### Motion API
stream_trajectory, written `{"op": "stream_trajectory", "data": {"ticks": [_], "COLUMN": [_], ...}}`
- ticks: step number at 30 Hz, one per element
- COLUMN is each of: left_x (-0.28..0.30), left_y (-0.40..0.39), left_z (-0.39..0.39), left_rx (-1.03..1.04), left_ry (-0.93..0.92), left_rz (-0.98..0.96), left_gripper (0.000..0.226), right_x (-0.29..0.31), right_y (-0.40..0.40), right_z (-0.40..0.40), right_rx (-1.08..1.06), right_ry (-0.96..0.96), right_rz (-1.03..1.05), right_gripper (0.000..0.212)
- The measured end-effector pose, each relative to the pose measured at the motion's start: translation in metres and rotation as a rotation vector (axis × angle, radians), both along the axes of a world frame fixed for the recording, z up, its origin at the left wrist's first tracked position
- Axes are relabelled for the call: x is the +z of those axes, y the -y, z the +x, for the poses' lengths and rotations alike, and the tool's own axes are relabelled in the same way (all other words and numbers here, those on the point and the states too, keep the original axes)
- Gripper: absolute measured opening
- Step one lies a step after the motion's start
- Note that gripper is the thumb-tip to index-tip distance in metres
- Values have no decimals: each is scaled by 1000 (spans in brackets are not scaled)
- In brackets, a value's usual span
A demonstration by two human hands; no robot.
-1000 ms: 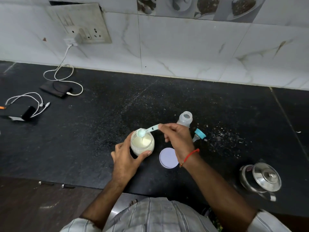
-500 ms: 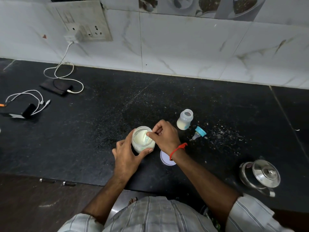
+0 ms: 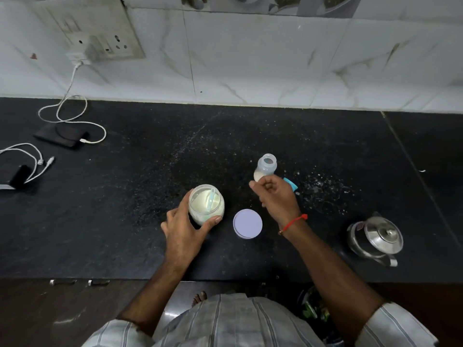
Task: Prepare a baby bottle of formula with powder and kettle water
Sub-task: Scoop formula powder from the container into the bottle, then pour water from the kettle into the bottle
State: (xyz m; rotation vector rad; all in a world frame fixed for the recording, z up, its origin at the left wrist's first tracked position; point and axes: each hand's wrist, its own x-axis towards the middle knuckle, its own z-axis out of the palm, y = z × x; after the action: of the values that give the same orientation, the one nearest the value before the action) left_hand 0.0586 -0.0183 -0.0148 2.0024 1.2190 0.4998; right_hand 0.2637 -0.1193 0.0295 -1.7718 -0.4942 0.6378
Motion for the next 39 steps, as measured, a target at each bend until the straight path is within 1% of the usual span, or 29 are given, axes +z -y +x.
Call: {"op": "stream_trajectory", "data": {"ticks": [2,3,6,8,9,10,11,13,16,18,20,22,23,25,27,28,30,34,36,37,39], "left_x": [0,0,0,1,2,3,3,6,10,11,12,14,14,11,6,3,-2,-1,4,6,9], "left_y": [-1,-1,5,14,19,24,30,42,57,65,71,79,81,83,89,90,90,83,81,80,77], "left_z": [-1,-1,-2,-6,-9,-13,-17,-19,-5,16,43,73,86,110,138,151,176,208,215,216,216], "left_rx": [-19,-31,-11,40,46,21,-33,-183,-431,-545,-589,-592,-576,-463,-288,-216,-114,38,104,136,183], "left_ry": [10,15,28,47,70,110,158,227,249,269,268,253,257,296,317,297,239,174,160,158,154], "left_rz": [0,-6,-63,-17,54,149,239,311,283,249,217,185,168,105,22,-14,-71,-135,-139,-133,-121], "left_gripper": [91,95,123,132,130,124,112,87,60,45,33,24,21,21,38,46,57,80,89,91,91], "right_x": [-1,-1,0,3,6,9,12,19,22,18,11,4,-2,-20,-36,-40,-44,-51,-58,-61,-62], "right_y": [18,28,62,88,103,117,131,157,193,213,229,244,250,259,270,272,274,282,286,287,284], "right_z": [10,13,23,26,27,27,25,20,13,13,16,23,25,32,46,52,59,71,73,74,73], "right_rx": [-75,-116,-254,-345,-383,-417,-453,-548,-691,-740,-780,-794,-760,-669,-579,-534,-463,-374,-356,-359,-372], "right_ry": [-51,-74,-114,-83,-54,-19,20,110,299,395,413,375,336,271,245,219,163,166,162,183,310], "right_rz": [32,48,93,126,144,153,151,143,117,77,45,30,15,-65,-152,-165,-140,-109,-92,-104,-146], "right_gripper": [15,15,21,23,23,24,24,27,26,27,30,27,30,47,61,62,58,56,51,46,31]}}
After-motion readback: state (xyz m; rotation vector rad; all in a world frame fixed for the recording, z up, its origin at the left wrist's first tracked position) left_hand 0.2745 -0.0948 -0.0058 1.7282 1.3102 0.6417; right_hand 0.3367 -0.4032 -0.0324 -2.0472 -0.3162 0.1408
